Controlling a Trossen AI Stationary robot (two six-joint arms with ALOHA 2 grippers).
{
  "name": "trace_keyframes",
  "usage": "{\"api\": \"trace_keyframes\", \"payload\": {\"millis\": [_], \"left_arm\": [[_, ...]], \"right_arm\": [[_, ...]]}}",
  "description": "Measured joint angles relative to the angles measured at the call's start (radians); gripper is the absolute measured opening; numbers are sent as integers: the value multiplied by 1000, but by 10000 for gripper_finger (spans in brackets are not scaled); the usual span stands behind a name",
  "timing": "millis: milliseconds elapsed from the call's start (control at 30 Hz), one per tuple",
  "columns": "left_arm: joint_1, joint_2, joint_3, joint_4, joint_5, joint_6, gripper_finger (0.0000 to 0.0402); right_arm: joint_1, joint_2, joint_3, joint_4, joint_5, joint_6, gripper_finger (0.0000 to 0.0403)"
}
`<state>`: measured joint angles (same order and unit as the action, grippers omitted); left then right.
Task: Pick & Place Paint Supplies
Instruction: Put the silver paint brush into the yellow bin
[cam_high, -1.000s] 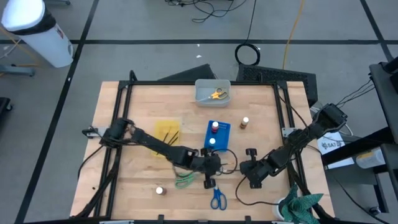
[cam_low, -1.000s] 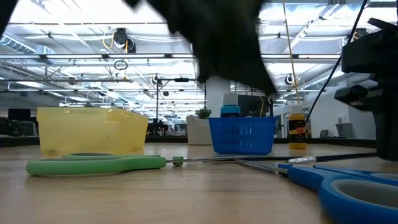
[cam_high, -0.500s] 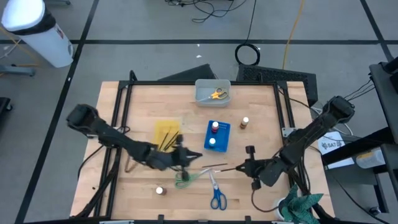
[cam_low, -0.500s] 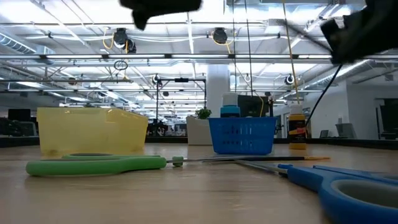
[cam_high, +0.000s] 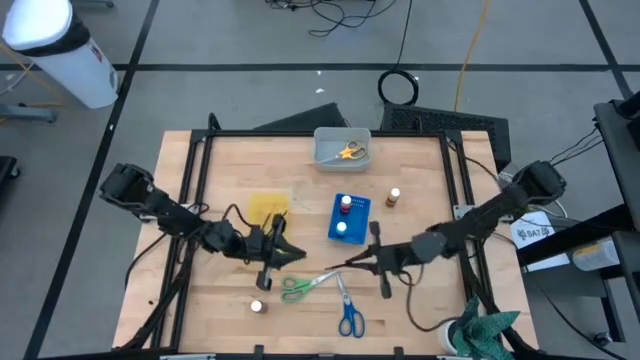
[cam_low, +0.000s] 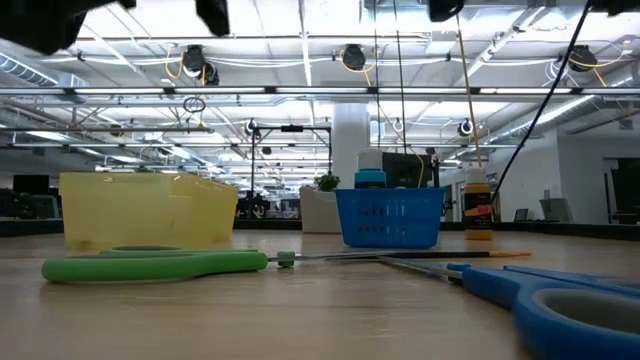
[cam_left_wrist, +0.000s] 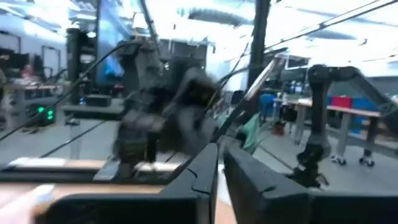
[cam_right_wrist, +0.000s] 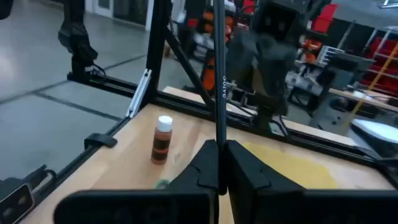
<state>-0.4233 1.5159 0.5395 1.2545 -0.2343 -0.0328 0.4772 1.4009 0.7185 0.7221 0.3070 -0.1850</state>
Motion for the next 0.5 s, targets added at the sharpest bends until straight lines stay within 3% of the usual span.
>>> {"api": "trace_keyframes", "payload": {"millis": [133,300,500], "left_arm": [[-16,69,108,-80,0,56,109],[-18,132,227,-134,7,142,197],[-13,133,274,-189,-3,151,245]], "right_arm": [[-52,113,0,182,-75,8,3],[-67,172,0,234,-76,15,3],[-66,173,0,224,-75,15,3]]}}
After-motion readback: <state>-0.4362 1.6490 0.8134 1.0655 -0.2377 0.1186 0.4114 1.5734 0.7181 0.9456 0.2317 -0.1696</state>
